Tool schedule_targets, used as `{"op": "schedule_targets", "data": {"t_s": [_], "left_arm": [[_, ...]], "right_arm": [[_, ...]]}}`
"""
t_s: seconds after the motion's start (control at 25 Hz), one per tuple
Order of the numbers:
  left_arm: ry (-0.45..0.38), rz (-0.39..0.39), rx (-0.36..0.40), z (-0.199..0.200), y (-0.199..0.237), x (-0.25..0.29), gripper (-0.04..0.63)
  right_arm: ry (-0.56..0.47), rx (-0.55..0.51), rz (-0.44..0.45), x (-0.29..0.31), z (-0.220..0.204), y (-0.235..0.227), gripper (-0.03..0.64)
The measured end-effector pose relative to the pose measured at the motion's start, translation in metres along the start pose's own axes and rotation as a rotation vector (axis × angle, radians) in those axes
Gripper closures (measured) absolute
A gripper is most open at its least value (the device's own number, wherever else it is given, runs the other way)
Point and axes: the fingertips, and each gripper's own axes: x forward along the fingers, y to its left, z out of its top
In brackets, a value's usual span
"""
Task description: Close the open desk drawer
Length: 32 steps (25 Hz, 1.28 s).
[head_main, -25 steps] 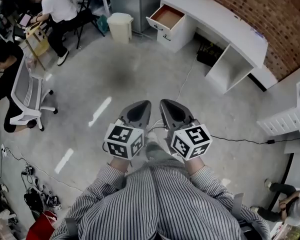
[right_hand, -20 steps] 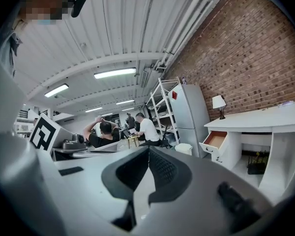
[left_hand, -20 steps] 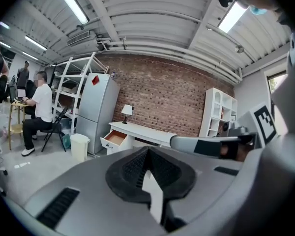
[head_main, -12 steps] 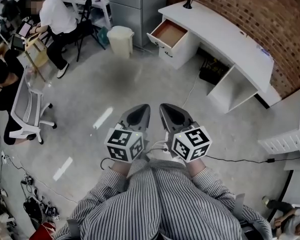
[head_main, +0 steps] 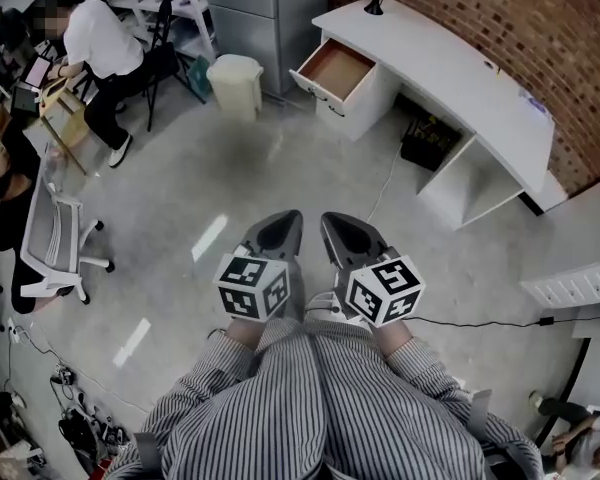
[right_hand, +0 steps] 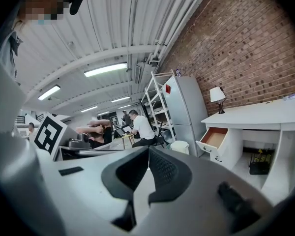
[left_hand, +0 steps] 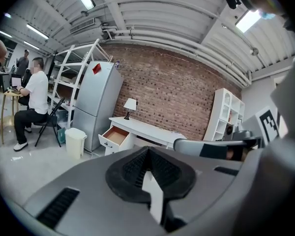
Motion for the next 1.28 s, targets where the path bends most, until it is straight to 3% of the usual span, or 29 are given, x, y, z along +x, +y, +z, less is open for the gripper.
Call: {"op": "schedule_targets", "data": {"t_s": [0.24,0.8,1.28], "left_arm": [[0.007,-0.032,0.022,0.038,0.05,0.055,0.583],[0.047,-0.213,0.116,0.133,0.173,0.182,0.583],[0.086,-0.278,0.096,0.151,0.223,0.232,0.583]], "right_arm": [[-0.004,0.015,-0.057,0.064,0.022,-0.042,0.6],[-0.055,0.021,-0.175,0.246,0.093,-0.114,0.6],[-0.033,0.029,-0.219,0.312,0.113,-0.147,0.6]]}}
